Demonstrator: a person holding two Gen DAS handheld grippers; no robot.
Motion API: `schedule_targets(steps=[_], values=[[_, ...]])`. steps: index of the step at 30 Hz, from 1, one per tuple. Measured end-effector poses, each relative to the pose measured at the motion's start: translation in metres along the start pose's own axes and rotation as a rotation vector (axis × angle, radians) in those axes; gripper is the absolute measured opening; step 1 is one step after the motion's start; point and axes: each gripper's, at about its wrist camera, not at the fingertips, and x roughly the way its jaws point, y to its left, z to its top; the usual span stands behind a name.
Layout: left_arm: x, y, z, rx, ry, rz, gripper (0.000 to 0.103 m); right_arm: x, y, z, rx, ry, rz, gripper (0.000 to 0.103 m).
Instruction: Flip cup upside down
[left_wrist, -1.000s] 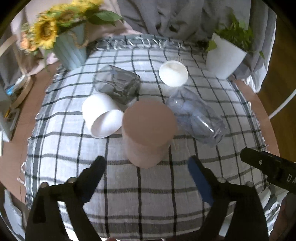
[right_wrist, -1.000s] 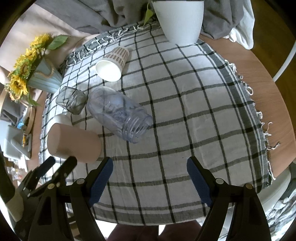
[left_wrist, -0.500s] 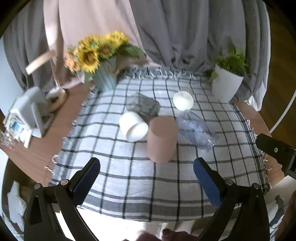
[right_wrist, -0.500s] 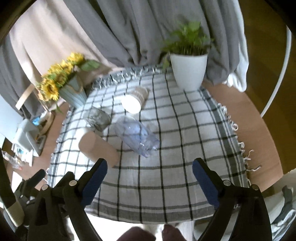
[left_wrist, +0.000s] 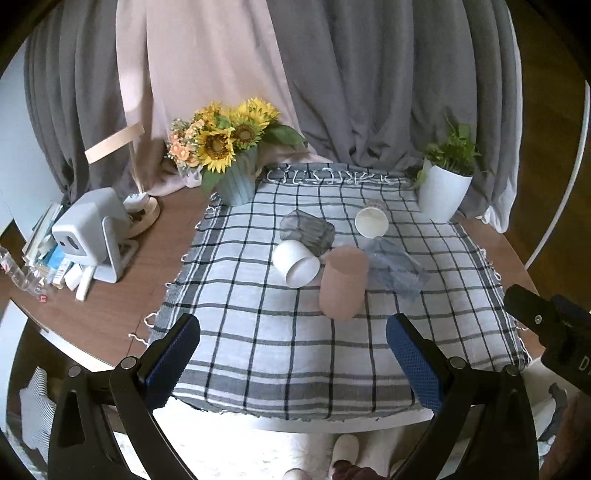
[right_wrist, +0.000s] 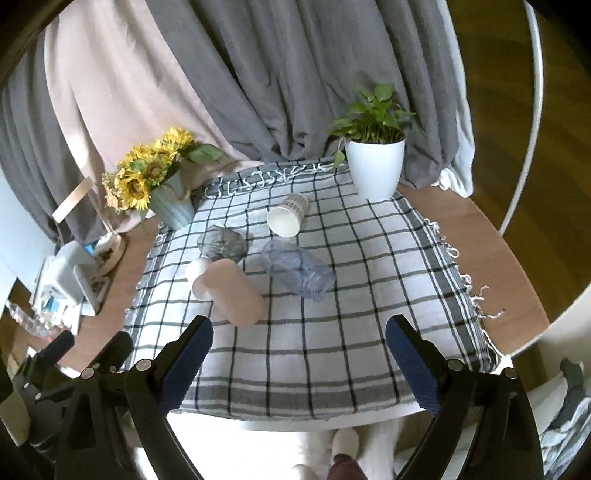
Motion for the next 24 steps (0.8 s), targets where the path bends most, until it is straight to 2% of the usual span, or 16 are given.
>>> schedule_targets(steps=[13,24], values=[[-0.045,0.031,-0.015,-0.008,-0.064,0.004,0.103,-0.040,0.032,-0.032,-0.001,-0.038,0.016,0.095],[-0.057,0.040,-0.022,-0.011,-0.079,0.001,0.103,-0.058,0.043,-0.046,0.001,-0.058,0.008,0.095]])
